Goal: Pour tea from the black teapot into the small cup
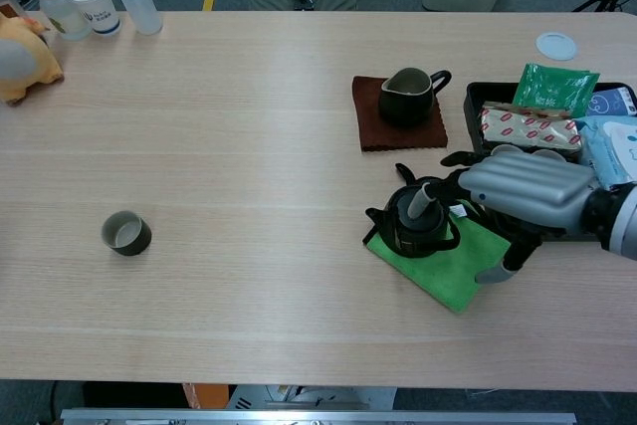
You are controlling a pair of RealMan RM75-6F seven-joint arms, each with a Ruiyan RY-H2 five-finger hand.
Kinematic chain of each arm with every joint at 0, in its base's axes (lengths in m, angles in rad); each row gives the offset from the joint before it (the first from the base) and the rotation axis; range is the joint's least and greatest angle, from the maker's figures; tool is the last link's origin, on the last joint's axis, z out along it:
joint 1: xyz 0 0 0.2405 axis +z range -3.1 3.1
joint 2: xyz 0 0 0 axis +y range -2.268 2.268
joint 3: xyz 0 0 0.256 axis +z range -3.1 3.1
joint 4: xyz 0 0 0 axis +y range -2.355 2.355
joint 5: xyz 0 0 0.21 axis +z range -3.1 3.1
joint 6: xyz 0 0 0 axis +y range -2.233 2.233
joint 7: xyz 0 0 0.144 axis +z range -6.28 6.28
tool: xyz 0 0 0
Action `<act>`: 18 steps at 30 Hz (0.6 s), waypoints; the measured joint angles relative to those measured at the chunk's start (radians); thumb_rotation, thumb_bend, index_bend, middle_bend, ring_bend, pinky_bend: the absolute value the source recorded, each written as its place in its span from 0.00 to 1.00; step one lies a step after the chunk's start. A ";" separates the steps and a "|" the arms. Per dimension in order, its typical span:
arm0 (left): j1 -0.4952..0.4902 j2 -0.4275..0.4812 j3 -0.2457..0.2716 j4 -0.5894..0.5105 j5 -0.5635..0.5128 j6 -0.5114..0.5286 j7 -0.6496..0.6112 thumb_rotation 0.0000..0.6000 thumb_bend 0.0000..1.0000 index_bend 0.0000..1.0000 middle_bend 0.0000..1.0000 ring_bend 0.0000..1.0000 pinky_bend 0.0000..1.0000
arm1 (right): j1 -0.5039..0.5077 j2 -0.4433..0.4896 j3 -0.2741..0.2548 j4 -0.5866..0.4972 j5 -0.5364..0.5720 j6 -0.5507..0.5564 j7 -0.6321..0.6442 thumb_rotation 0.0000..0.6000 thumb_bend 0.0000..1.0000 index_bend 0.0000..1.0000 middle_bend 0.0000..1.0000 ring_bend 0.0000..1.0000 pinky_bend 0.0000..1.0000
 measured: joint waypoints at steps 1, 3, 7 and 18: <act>0.000 0.000 0.000 0.002 0.000 -0.001 -0.001 1.00 0.28 0.23 0.27 0.28 0.21 | 0.000 -0.003 -0.001 -0.001 0.005 -0.003 -0.006 1.00 0.00 0.26 0.33 0.27 0.00; 0.000 0.000 0.001 0.004 0.001 -0.002 -0.004 1.00 0.28 0.23 0.27 0.28 0.21 | 0.001 -0.008 -0.002 -0.005 0.017 -0.010 -0.017 1.00 0.00 0.27 0.33 0.27 0.00; 0.001 0.000 0.003 0.009 0.001 -0.003 -0.010 1.00 0.28 0.23 0.27 0.28 0.21 | 0.003 -0.014 -0.005 -0.012 0.033 -0.019 -0.038 1.00 0.00 0.28 0.34 0.28 0.00; 0.000 -0.002 0.004 0.022 0.004 -0.007 -0.028 1.00 0.28 0.23 0.27 0.28 0.21 | 0.008 -0.030 -0.007 -0.017 0.089 -0.032 -0.084 1.00 0.00 0.29 0.35 0.28 0.00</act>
